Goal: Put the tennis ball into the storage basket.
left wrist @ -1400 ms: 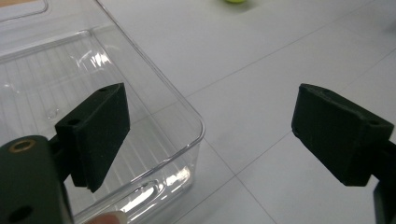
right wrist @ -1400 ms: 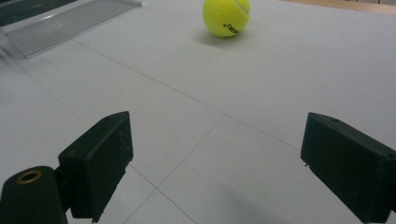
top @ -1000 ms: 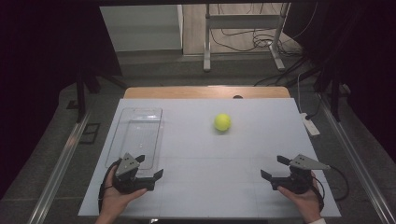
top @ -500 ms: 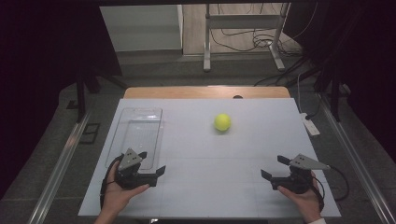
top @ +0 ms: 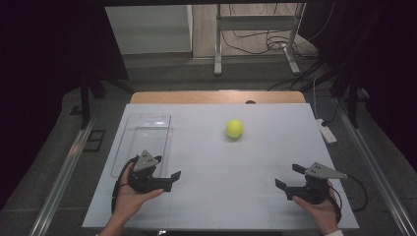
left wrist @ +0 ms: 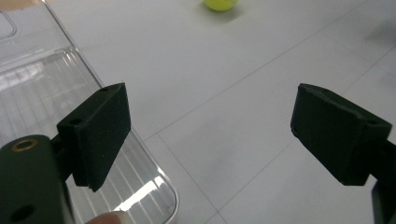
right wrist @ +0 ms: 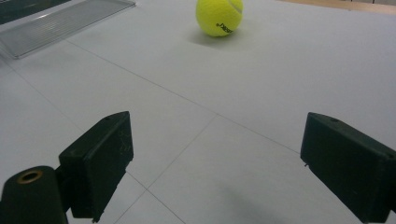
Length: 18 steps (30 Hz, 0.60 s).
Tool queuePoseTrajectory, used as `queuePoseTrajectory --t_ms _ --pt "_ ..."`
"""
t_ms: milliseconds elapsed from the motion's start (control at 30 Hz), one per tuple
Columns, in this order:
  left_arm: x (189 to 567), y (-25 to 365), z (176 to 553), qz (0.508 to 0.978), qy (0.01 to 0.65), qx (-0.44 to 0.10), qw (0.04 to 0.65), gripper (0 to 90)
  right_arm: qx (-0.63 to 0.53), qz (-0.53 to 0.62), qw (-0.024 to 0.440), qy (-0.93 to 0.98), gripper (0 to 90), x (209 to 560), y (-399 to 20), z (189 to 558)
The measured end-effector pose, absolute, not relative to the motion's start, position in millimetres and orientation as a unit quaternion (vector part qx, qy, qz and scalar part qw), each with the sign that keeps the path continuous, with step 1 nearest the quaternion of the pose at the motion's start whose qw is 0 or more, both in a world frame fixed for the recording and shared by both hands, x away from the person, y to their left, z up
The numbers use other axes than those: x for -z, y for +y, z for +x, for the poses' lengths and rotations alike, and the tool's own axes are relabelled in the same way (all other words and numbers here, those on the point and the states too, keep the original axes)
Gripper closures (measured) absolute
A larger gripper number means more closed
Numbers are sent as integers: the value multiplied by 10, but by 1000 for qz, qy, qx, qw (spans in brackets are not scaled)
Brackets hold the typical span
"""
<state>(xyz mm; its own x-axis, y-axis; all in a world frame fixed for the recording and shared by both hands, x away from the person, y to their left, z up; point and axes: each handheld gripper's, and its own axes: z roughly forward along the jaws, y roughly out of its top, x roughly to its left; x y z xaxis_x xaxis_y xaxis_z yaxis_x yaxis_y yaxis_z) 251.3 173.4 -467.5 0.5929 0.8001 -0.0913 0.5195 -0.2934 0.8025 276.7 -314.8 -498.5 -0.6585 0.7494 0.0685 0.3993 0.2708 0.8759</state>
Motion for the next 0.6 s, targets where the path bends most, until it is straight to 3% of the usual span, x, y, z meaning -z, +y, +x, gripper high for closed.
queuePoseTrajectory --t_ms 600 --pt "4609 1569 2683 797 407 -158 417 137 -473 372 184 777 97 4999 -3159 2772"
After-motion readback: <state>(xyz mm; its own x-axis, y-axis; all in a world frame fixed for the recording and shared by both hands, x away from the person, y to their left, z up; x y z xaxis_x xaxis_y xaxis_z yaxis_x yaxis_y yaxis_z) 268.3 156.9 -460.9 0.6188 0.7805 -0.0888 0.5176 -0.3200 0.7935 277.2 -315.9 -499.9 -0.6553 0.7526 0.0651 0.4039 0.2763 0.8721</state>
